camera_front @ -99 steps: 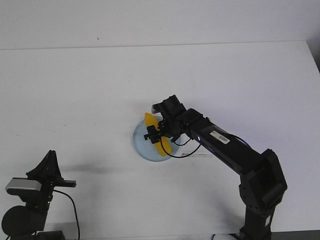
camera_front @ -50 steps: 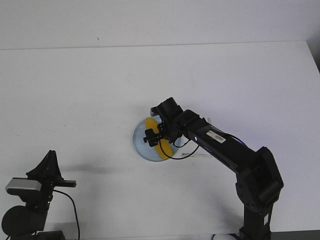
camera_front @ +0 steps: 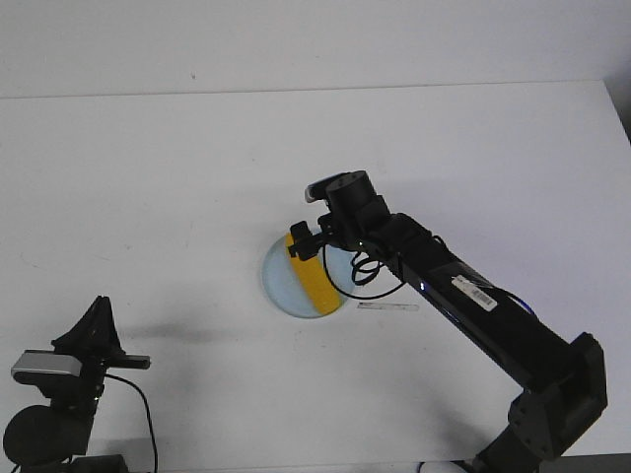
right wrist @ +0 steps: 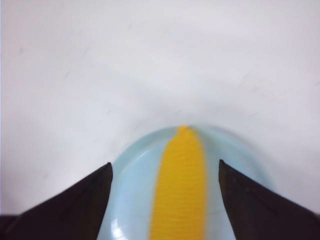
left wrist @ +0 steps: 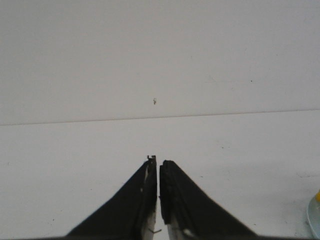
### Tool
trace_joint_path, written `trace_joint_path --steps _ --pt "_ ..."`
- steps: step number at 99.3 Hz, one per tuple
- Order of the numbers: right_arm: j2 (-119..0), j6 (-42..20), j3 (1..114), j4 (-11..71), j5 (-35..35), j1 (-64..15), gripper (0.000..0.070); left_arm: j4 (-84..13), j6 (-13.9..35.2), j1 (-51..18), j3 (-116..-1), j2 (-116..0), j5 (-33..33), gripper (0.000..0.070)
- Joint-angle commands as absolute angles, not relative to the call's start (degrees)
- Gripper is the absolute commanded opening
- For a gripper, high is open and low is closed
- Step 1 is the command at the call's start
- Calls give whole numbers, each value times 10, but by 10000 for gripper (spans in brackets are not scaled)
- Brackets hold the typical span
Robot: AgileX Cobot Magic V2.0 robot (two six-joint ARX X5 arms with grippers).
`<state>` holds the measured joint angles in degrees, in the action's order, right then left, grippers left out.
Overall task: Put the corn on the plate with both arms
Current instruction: 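Open the right gripper and withdraw it toward the robot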
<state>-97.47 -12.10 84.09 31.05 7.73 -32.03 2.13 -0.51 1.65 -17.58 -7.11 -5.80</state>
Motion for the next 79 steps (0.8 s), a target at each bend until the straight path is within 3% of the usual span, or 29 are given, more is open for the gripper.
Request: trace_joint_path --steps 1,18,35,45,69,79 --pt "-966 -90 833 297 52 -313 367 27 -9 18 -179 -70 -55 2" --pt "-896 -70 737 217 41 -267 210 27 -9 18 -179 -70 -55 1" --pt "-801 -69 617 152 41 -205 169 27 -9 18 -179 -70 -56 1" --pt "-738 -55 538 91 41 -158 4 27 -9 18 -179 -70 -56 2" --pt "-552 -31 323 -73 49 -18 0 27 -9 18 -179 -70 -55 2" --pt "-496 -31 284 -69 45 12 1 27 -9 18 -179 -70 -56 2"
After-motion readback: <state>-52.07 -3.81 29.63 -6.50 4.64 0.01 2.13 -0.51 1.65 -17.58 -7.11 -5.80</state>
